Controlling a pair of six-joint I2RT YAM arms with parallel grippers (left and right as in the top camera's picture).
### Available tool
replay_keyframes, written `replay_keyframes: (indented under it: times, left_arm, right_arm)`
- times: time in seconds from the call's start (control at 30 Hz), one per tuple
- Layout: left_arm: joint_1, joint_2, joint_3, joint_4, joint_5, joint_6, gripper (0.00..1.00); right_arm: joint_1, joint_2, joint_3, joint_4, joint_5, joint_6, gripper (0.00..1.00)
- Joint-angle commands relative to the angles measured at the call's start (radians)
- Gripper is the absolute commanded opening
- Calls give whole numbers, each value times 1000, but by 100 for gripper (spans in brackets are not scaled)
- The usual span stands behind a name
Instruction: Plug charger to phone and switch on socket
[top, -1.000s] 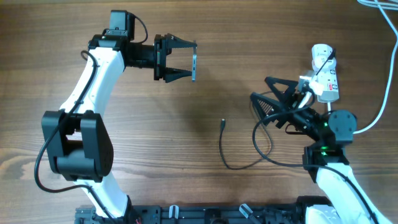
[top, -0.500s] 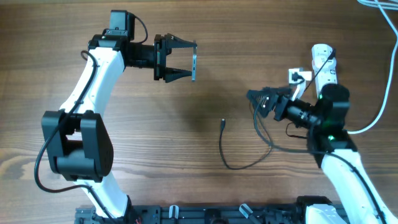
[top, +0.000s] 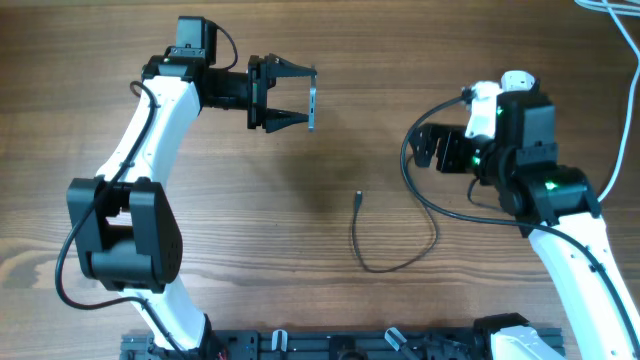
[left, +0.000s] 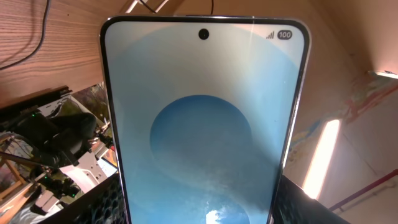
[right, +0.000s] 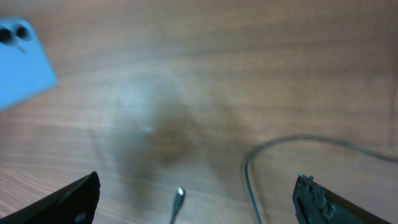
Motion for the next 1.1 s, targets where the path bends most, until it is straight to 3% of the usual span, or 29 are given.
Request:
replay_keyframes:
  times: [0.0, 0.13, 0.47, 0.77, 1.07]
  left_arm:
    - [5, -32, 22, 3, 32, -2, 61]
    - [5, -32, 22, 3, 31, -2, 61]
    - [5, -32, 22, 3, 31, -2, 61]
    - [5, -32, 22, 3, 31, -2, 62]
    - [5, -32, 22, 3, 31, -2, 62]
  right_arm:
    - [5, 10, 22, 33, -130, 93, 100]
    - [5, 16, 17, 60, -130, 240, 100]
    - [5, 19, 17, 42, -130, 177, 99]
    - [5, 19, 17, 34, -130, 129, 82]
    - [6, 19, 17, -5, -103, 127, 81]
